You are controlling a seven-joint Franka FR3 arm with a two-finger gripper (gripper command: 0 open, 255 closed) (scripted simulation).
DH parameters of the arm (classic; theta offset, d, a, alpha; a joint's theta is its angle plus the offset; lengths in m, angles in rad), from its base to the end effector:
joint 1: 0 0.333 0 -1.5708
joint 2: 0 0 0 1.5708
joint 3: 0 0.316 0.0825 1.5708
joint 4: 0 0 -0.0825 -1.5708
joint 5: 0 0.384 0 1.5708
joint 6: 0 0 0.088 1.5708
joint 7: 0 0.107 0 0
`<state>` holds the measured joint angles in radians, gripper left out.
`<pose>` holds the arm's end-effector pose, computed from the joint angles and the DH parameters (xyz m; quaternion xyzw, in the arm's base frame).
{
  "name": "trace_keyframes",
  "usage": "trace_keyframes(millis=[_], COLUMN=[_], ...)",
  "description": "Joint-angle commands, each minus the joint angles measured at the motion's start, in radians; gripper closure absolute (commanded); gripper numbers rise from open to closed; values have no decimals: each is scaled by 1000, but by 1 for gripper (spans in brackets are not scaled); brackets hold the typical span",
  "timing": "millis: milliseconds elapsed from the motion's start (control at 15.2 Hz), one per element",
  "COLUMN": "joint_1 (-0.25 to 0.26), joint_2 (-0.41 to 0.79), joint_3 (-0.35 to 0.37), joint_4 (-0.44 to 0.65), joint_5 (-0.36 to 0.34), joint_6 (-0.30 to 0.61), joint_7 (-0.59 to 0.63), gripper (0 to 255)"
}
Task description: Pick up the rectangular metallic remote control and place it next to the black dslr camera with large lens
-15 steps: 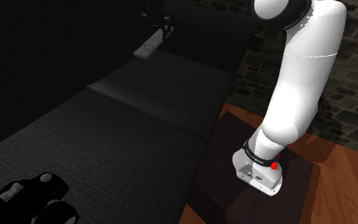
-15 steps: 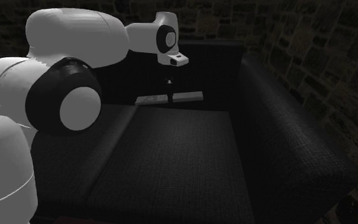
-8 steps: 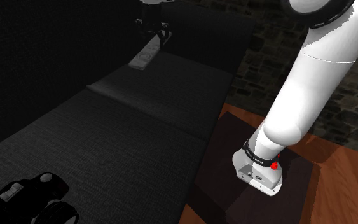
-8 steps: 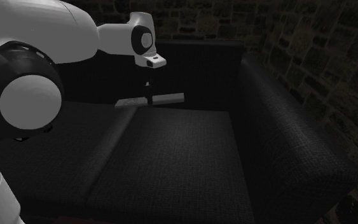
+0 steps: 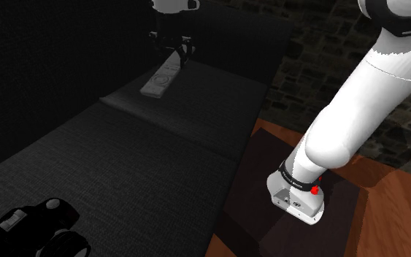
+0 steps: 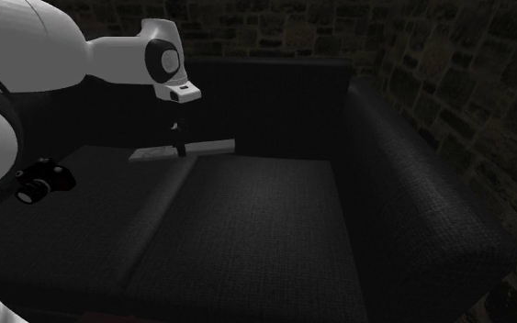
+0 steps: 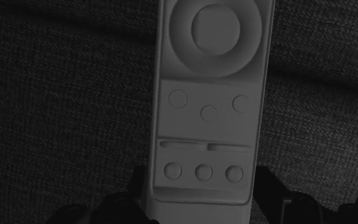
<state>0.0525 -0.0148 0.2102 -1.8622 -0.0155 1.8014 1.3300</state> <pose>0.5340 0.1428 0.5136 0.8617 -0.5069 -0.0097 0.0229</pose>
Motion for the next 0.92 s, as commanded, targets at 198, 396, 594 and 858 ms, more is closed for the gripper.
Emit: trace_keyframes(millis=[198, 396, 594, 858], joint_1=[53, 85, 116, 158], joint_2=[-73, -109, -136, -159], joint_3=[56, 91, 128, 182], joint_4=[-73, -110, -136, -155], joint_5=[25, 42, 59, 81], joint_6=[2, 4, 6, 6], joint_7=[103, 163, 226, 313], gripper=[255, 255, 255, 255])
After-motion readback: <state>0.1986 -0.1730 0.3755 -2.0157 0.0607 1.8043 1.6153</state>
